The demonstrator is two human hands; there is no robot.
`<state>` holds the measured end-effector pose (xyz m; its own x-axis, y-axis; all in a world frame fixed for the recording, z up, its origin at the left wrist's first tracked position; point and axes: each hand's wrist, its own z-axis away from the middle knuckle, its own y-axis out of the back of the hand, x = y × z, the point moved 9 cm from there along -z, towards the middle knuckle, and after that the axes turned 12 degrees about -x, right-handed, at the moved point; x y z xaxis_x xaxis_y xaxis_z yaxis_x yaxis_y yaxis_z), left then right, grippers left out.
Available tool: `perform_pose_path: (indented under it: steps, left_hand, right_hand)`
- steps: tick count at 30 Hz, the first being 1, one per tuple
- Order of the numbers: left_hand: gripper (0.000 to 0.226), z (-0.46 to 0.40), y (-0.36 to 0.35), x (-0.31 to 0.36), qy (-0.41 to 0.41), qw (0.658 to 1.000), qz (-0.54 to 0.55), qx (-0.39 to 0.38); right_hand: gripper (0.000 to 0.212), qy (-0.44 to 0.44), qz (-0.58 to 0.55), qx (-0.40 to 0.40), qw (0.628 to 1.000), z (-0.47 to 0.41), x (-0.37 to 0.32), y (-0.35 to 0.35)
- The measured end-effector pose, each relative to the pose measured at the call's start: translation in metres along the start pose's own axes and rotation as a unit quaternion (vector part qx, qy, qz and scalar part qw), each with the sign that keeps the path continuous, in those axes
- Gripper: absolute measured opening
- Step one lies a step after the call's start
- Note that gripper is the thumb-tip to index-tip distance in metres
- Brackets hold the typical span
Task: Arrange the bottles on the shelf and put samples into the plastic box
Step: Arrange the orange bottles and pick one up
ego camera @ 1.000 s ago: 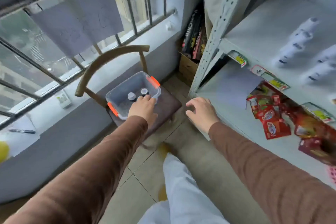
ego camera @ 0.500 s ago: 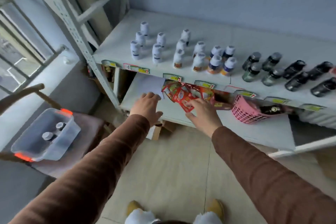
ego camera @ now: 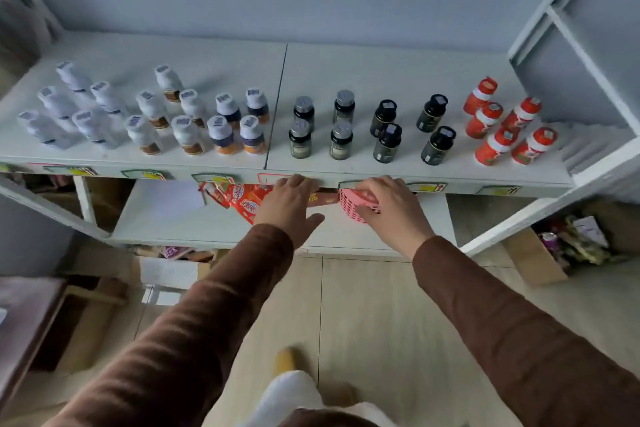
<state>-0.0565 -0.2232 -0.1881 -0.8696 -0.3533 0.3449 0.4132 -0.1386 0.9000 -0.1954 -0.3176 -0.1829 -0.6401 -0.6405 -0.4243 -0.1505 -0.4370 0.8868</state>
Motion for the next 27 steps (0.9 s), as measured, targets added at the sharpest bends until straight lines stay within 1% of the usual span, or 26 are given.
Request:
perform_pose_path:
  steps: [3, 6, 11, 19, 22, 25, 27]
  left_hand:
    - [0.048, -0.039, 0.011, 0.029, -0.022, 1.000, 0.005, 0.019]
    - [0.049, -0.081, 0.024, 0.061, -0.052, 0.998, 0.021, 0.037]
    - [0.049, -0.137, 0.038, 0.123, -0.106, 0.994, 0.022, 0.035]
    - [0.049, -0.194, 0.041, 0.193, -0.121, 0.992, 0.007, 0.045]
    - [0.048, -0.205, 0.032, 0.226, -0.117, 0.991, 0.017, 0.058]
    - [0.049, -0.213, 0.015, 0.257, -0.098, 0.992, 0.036, 0.069]
    - [0.048, -0.217, -0.001, 0.274, -0.082, 0.993, 0.051, 0.063]
  right_hand:
    - [0.032, -0.011, -0.004, 0.015, 1.000, -0.021, 0.037, 0.029]
    - [0.033, -0.005, 0.006, 0.030, 1.000, -0.044, 0.065, 0.058]
    - [0.034, -0.020, 0.021, 0.054, 0.998, -0.064, 0.108, 0.107]
    - [0.029, -0.016, 0.054, 0.053, 0.997, -0.076, 0.199, 0.174]
    - [0.031, -0.016, 0.069, 0.014, 0.997, -0.078, 0.244, 0.186]
    - [0.041, 0.006, 0.078, -0.071, 0.994, -0.078, 0.281, 0.180]
    - [0.047, 0.030, 0.075, -0.114, 0.990, -0.077, 0.296, 0.171]
